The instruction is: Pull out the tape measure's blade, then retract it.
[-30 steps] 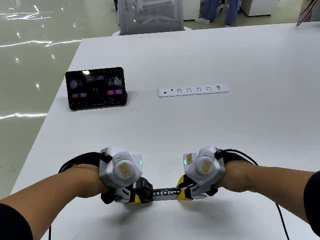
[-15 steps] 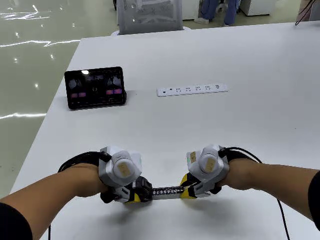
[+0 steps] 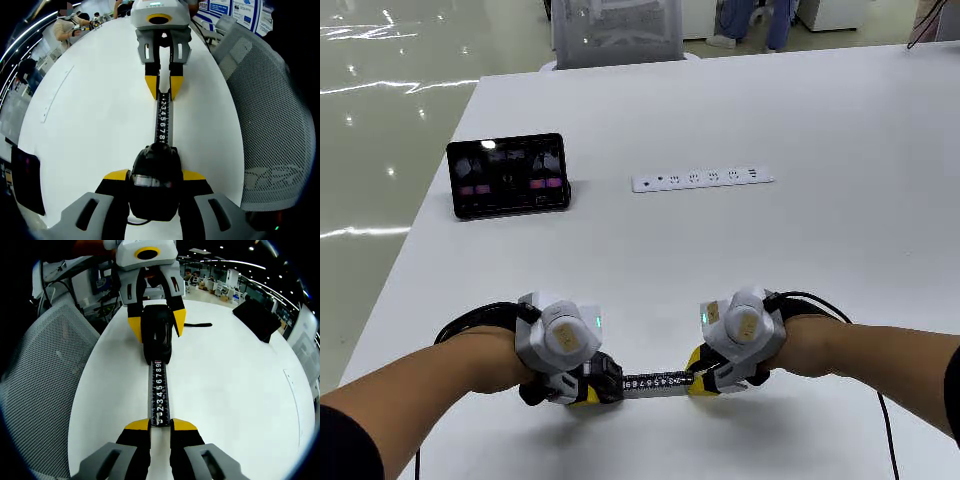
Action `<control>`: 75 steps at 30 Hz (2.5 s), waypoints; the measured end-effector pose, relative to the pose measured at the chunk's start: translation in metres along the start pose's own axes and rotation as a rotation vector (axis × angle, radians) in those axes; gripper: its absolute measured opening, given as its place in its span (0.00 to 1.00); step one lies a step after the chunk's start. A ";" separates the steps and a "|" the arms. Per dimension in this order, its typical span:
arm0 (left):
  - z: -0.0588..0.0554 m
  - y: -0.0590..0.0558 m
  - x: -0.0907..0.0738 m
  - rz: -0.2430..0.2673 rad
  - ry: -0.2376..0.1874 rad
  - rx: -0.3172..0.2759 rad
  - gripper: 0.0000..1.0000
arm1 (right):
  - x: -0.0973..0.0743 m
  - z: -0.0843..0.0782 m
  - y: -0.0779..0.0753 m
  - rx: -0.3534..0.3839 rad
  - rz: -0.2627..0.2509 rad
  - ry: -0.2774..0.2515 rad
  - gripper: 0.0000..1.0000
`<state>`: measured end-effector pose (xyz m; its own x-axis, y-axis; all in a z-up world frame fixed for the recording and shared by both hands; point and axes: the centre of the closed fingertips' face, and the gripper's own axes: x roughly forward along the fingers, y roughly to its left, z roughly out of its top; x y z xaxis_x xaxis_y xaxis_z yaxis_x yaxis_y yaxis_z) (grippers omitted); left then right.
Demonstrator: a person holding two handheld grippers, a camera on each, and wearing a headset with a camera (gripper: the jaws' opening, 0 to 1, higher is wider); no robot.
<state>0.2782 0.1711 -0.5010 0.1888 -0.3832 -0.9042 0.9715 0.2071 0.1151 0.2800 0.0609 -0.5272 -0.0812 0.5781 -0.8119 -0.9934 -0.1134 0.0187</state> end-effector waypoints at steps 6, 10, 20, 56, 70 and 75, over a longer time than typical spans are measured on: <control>0.000 0.000 0.001 0.000 -0.003 -0.001 0.32 | -0.002 -0.005 0.000 0.005 0.001 0.001 0.10; 0.000 0.000 0.001 -0.001 -0.003 0.000 0.32 | -0.003 -0.007 -0.001 0.006 0.000 0.003 0.10; 0.000 0.002 0.002 0.000 -0.005 0.000 0.32 | -0.006 -0.013 -0.002 0.007 -0.001 0.007 0.10; 0.001 -0.001 0.002 0.004 -0.009 0.000 0.32 | -0.021 -0.032 -0.001 0.029 -0.010 0.020 0.10; 0.001 0.000 0.002 0.007 -0.010 -0.005 0.32 | -0.031 -0.044 -0.001 0.046 -0.019 0.022 0.10; 0.001 -0.001 0.001 0.008 -0.010 -0.006 0.32 | -0.035 -0.049 -0.001 0.052 -0.024 0.023 0.10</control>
<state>0.2781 0.1692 -0.5018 0.1980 -0.3907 -0.8990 0.9691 0.2154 0.1198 0.2874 0.0012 -0.5271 -0.0560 0.5615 -0.8256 -0.9980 -0.0571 0.0288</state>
